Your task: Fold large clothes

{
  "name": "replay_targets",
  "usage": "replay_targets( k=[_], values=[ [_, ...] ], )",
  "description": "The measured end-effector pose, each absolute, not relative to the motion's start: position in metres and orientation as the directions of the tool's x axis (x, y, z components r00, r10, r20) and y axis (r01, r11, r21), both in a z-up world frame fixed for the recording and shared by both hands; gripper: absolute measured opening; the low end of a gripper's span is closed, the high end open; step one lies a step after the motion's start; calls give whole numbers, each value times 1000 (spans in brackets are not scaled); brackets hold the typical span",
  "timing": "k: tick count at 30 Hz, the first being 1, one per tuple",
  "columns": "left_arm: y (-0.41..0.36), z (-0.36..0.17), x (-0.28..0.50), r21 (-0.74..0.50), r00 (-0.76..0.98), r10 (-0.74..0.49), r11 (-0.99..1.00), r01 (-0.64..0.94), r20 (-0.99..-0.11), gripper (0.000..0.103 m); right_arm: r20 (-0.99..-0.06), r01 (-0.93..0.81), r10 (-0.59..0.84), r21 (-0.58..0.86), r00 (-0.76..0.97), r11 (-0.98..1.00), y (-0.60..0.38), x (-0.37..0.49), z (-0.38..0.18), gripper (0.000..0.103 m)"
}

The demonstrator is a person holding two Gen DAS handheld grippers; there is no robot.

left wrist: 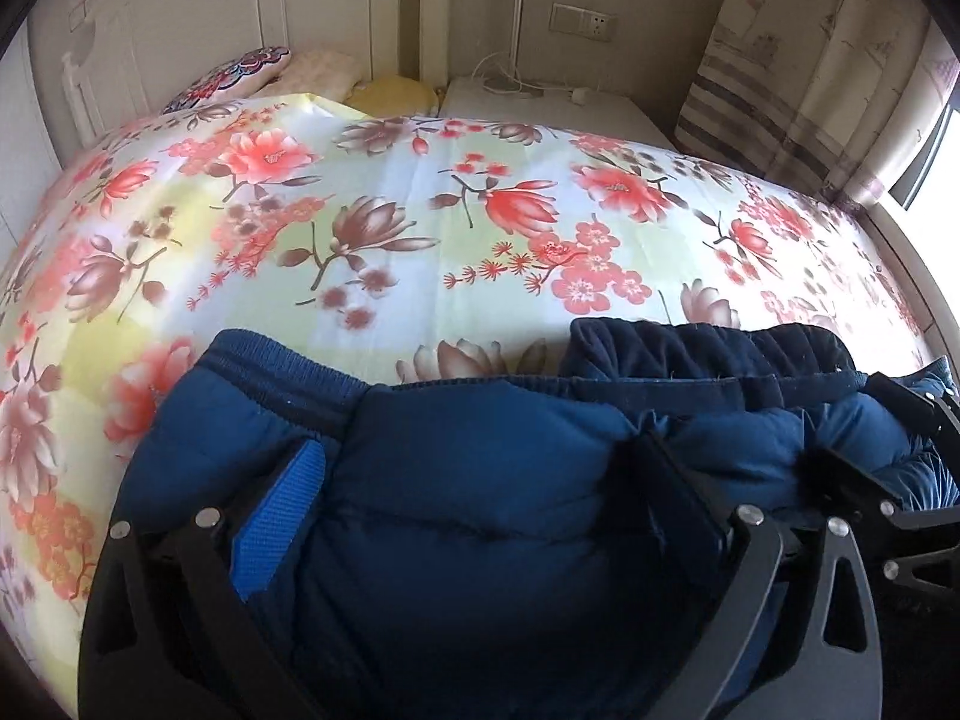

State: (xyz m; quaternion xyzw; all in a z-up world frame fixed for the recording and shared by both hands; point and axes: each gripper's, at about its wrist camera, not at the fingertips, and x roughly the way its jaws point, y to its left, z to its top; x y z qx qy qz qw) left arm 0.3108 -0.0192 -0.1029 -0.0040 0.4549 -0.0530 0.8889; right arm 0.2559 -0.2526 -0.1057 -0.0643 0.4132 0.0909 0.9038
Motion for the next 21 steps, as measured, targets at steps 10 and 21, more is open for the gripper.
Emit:
replay_targets(
  k=[10,21],
  values=[
    [-21,-104,307,-40,603,-88,995,92,-793,101,-732,-204,37,-141,681,969,-236,239,-75,79],
    [-19,-104,308,-57,601,-102,994,93,-793,101,-750,-92,14,-62,661,994,-316,241,-78,75]
  ],
)
